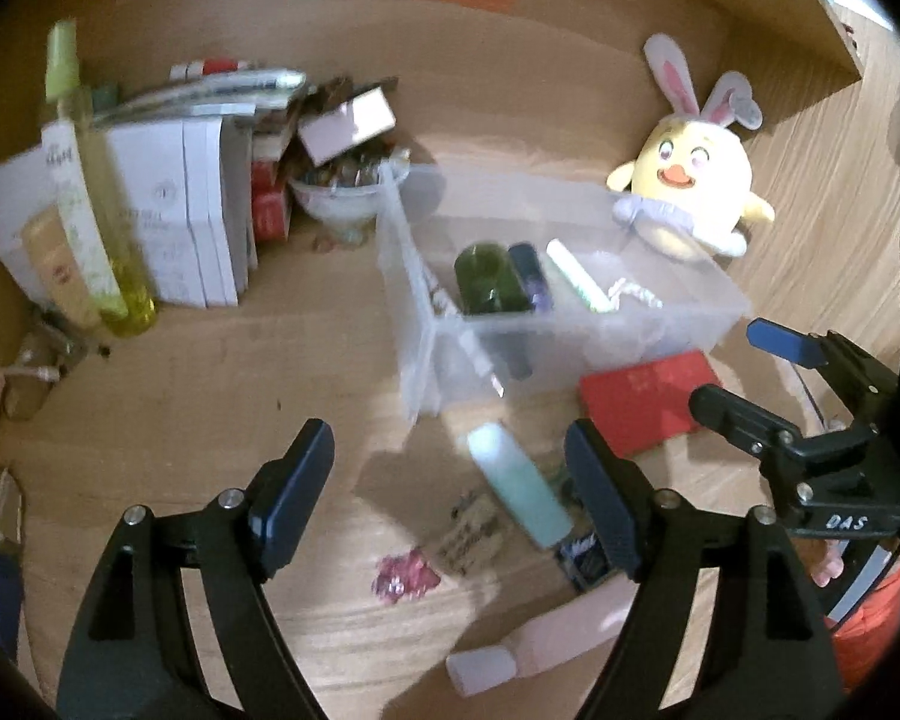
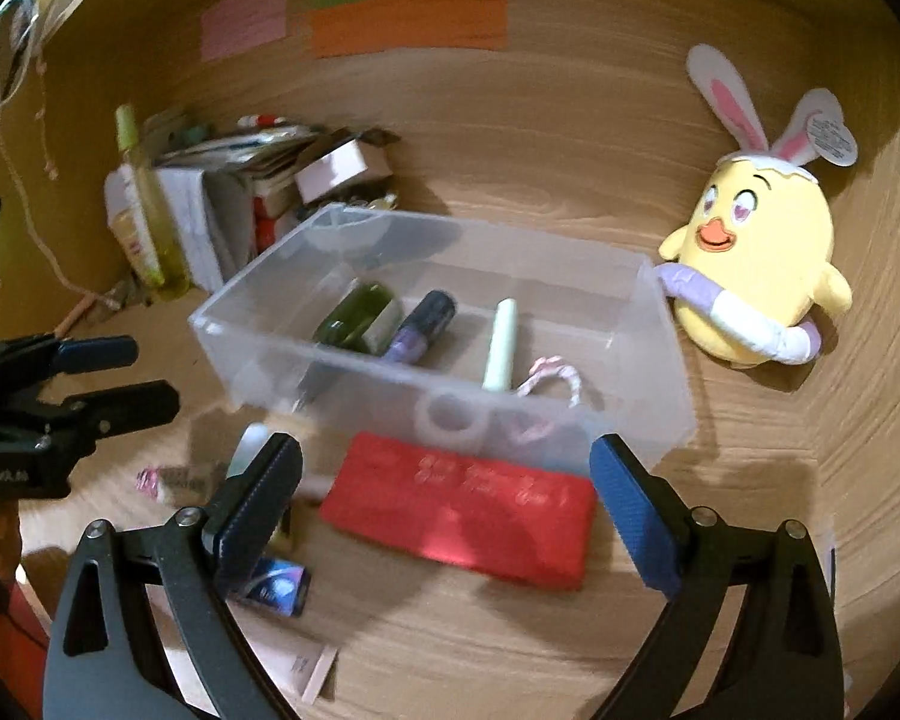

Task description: Organize objects

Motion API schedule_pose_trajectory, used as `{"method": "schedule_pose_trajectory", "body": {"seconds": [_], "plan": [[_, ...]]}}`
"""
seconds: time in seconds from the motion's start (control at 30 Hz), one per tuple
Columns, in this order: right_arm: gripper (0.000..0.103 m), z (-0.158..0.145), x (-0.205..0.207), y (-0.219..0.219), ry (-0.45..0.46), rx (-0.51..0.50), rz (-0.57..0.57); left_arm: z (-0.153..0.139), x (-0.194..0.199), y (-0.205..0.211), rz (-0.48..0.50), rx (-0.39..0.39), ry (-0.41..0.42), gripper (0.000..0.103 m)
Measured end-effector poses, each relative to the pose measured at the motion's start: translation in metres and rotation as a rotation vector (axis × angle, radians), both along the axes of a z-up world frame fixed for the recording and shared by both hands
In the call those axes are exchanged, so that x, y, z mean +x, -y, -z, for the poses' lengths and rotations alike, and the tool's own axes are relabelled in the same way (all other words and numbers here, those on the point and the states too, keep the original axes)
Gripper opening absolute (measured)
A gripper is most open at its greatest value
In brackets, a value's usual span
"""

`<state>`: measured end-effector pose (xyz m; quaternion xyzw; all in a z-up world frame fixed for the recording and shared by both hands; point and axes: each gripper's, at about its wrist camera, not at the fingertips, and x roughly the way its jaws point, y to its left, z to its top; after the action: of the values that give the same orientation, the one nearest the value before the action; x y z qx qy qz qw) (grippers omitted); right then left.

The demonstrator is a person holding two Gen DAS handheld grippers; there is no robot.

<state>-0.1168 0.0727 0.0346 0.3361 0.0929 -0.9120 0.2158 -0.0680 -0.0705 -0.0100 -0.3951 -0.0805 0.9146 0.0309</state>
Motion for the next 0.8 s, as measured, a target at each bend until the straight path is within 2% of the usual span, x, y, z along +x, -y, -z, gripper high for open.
{"method": "schedule_pose_trajectory", "body": {"seconds": [0.17,0.27,0.37,0.5,0.63,0.8], "plan": [[0.096,0.013,0.009,0.011,0.031,-0.019,-0.026,0.016,0.004,0.000,0.020,0.011,0.044,0.079],[0.095,0.023,0.012,0.017,0.084,-0.036,-0.055,0.023,0.007,0.000,0.039,0.012,0.064,0.076],[0.085,0.033,0.013,0.024,0.118,-0.029,-0.073,0.029,0.010,-0.001,0.059,0.011,0.077,0.072],[0.067,0.042,0.012,0.032,0.167,-0.034,-0.098,0.036,0.011,-0.004,0.094,0.010,0.094,0.063],[0.055,0.046,0.014,0.041,0.176,-0.022,-0.124,0.042,0.010,-0.007,0.120,0.001,0.112,0.051],[0.039,0.048,0.015,0.050,0.183,-0.006,-0.152,0.045,0.010,-0.011,0.143,-0.013,0.113,0.041]]}}
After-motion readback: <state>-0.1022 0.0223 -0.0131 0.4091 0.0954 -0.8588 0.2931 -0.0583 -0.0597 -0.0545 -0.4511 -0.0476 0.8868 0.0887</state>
